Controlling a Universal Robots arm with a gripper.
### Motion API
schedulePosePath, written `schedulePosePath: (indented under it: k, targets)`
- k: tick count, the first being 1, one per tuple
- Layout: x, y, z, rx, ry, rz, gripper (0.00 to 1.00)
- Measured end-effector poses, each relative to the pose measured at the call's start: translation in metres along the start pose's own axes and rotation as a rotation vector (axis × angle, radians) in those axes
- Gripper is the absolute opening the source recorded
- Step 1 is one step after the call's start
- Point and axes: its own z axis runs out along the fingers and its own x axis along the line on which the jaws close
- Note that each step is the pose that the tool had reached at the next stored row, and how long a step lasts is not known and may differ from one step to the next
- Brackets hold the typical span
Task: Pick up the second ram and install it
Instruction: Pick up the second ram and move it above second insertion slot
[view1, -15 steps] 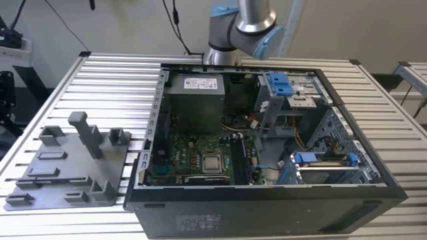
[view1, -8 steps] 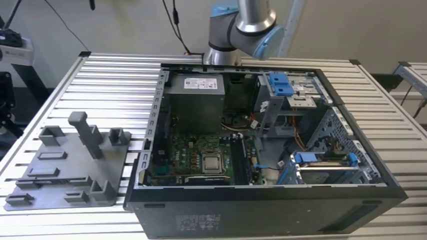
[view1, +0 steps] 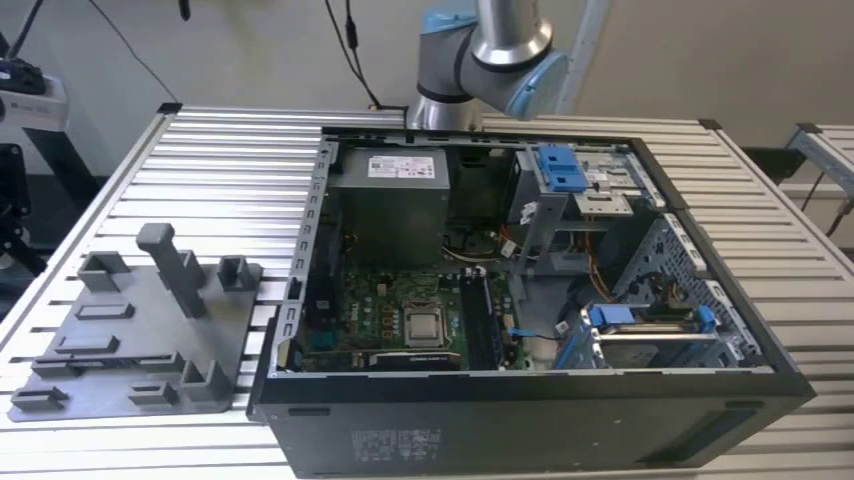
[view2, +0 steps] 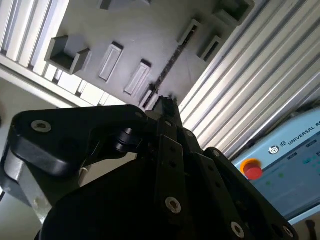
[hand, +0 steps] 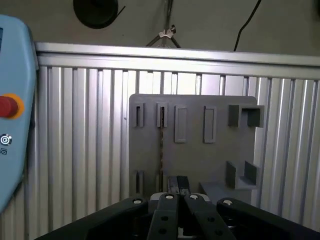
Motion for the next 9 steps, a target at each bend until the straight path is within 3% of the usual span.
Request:
schedulePosePath:
  k: [2, 4, 9]
  targets:
    - [-0.0001, 0.0001, 0.0, -0.0001, 0.0001, 0.0, 0.12]
    - [-0.0001, 0.0001, 0.0, 0.0, 0.0, 0.0, 0.24]
    - [0.0, 0.0002, 0.0, 0.0, 0.0, 0.0, 0.36]
